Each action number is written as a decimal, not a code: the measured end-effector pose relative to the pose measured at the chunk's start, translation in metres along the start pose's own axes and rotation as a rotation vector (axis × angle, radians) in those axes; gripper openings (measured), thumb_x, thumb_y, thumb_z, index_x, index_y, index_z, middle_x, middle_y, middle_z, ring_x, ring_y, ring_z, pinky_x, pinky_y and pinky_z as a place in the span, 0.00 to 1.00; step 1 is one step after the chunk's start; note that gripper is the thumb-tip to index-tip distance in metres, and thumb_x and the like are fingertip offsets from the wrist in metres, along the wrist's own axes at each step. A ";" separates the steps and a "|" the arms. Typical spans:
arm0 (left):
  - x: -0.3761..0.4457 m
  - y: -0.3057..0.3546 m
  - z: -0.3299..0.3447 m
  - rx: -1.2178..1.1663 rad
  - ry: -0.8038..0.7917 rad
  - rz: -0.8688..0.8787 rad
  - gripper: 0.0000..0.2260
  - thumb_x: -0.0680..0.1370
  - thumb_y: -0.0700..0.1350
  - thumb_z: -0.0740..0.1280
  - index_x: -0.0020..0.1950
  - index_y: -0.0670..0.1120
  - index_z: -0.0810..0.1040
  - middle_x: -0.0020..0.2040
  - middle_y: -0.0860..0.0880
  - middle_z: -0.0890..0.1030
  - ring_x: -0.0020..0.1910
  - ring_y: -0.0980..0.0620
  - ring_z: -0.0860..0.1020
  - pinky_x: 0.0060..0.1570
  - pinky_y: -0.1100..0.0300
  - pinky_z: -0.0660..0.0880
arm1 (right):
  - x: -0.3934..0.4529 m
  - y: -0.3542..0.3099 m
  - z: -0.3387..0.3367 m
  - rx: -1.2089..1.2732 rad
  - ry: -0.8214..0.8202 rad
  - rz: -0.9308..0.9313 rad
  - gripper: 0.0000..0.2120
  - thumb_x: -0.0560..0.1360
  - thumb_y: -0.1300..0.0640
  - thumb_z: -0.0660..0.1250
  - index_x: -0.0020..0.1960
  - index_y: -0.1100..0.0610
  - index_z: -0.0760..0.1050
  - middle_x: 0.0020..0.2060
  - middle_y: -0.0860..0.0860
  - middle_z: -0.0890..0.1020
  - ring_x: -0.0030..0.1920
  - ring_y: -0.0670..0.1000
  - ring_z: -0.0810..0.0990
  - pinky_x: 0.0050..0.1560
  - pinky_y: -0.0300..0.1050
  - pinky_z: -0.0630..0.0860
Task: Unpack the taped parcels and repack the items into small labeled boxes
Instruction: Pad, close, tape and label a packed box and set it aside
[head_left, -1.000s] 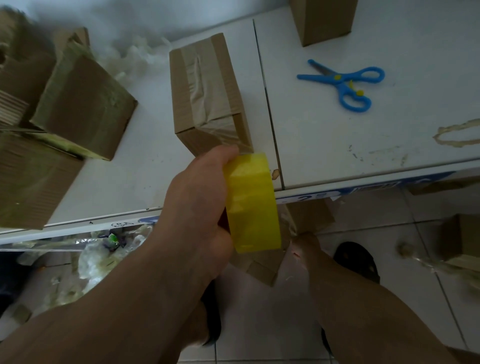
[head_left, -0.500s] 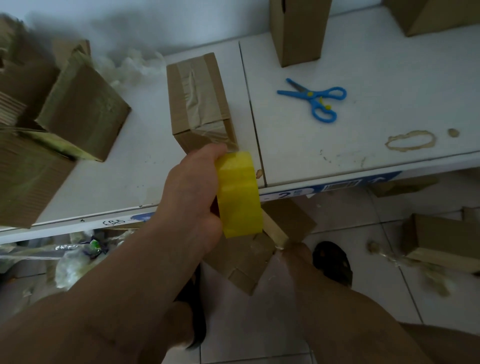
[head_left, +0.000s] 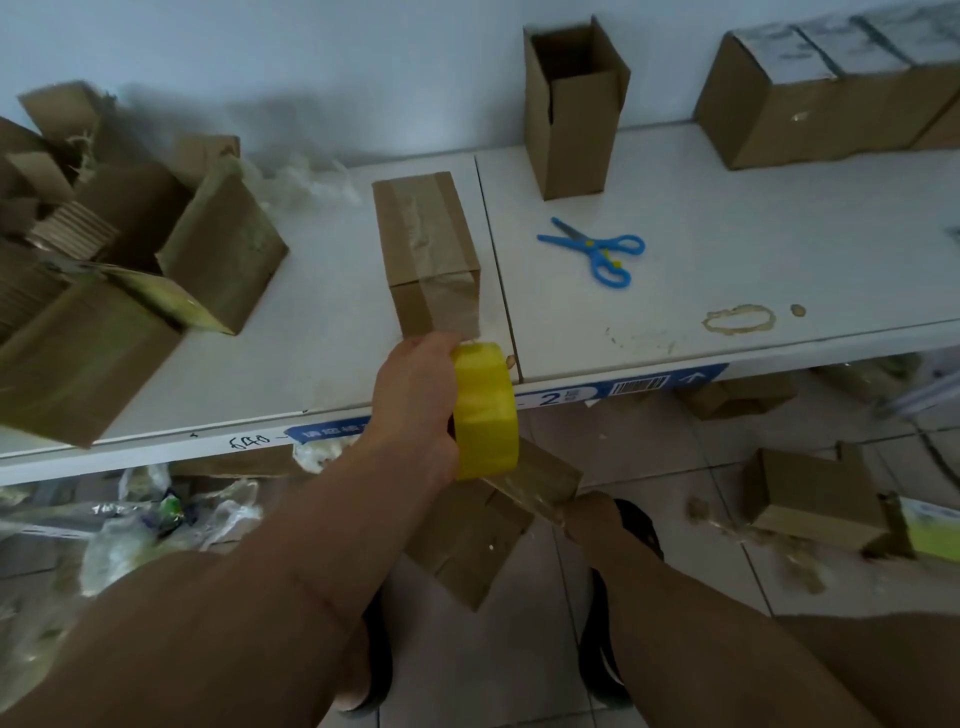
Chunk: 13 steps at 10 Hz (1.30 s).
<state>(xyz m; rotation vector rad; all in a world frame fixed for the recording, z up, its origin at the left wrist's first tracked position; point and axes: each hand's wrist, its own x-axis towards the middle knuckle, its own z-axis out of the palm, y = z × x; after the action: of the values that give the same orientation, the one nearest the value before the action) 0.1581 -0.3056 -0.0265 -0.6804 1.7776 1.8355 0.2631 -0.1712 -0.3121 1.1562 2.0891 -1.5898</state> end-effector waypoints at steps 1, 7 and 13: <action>0.003 0.003 0.000 0.013 -0.012 0.016 0.02 0.80 0.49 0.66 0.50 0.52 0.75 0.54 0.43 0.78 0.53 0.39 0.79 0.54 0.39 0.77 | 0.016 -0.001 0.001 -0.305 0.101 0.028 0.13 0.76 0.58 0.65 0.35 0.50 0.68 0.34 0.48 0.73 0.31 0.44 0.72 0.28 0.33 0.71; 0.007 0.004 -0.002 0.089 0.012 0.025 0.04 0.79 0.52 0.65 0.49 0.53 0.74 0.57 0.44 0.77 0.56 0.39 0.77 0.59 0.38 0.74 | -0.012 -0.038 -0.004 0.277 0.064 0.126 0.13 0.71 0.60 0.74 0.49 0.59 0.70 0.38 0.55 0.77 0.35 0.53 0.77 0.40 0.48 0.78; 0.018 0.000 -0.005 0.110 0.014 0.096 0.10 0.82 0.49 0.61 0.62 0.51 0.73 0.50 0.48 0.74 0.51 0.45 0.74 0.55 0.46 0.76 | -0.044 -0.069 -0.019 0.162 0.059 -0.014 0.14 0.73 0.50 0.72 0.42 0.56 0.70 0.31 0.54 0.78 0.32 0.52 0.76 0.37 0.50 0.75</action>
<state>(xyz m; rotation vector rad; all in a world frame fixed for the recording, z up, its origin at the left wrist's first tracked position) 0.1446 -0.3109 -0.0391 -0.5761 1.9350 1.7819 0.2453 -0.1783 -0.2302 1.2576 2.0396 -1.7797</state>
